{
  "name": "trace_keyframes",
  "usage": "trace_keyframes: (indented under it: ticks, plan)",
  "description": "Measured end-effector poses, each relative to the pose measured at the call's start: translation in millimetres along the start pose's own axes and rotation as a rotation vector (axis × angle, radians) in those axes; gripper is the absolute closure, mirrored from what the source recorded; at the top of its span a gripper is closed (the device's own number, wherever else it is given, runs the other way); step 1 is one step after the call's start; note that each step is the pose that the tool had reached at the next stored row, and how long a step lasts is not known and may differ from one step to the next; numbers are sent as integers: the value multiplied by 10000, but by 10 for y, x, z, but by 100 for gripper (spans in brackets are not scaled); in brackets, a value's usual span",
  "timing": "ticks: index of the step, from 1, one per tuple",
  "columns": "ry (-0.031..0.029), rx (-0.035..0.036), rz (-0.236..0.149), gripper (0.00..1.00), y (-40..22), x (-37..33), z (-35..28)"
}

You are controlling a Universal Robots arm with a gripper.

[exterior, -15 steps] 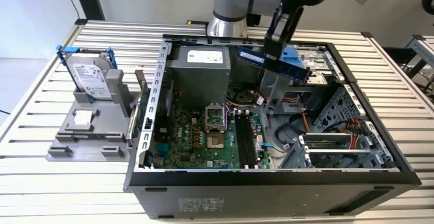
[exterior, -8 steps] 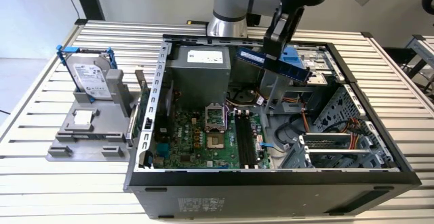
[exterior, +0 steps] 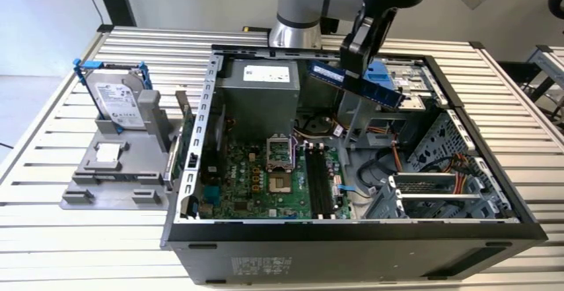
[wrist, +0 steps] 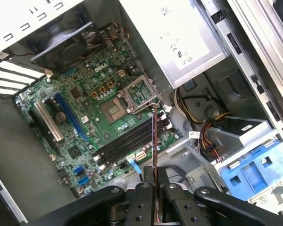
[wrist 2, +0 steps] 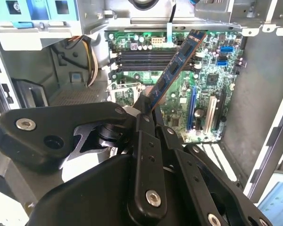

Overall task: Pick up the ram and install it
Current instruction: 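Insert the ram into the slot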

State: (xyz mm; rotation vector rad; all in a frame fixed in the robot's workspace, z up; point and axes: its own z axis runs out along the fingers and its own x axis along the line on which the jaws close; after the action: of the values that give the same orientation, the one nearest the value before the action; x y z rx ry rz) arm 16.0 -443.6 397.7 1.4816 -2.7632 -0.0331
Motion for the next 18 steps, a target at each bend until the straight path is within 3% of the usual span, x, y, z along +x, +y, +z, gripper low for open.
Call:
trace_keyframes:
  ticks: [18]
  plan:
    - [-31, 7, 1473, 100, -1, 1, 0]
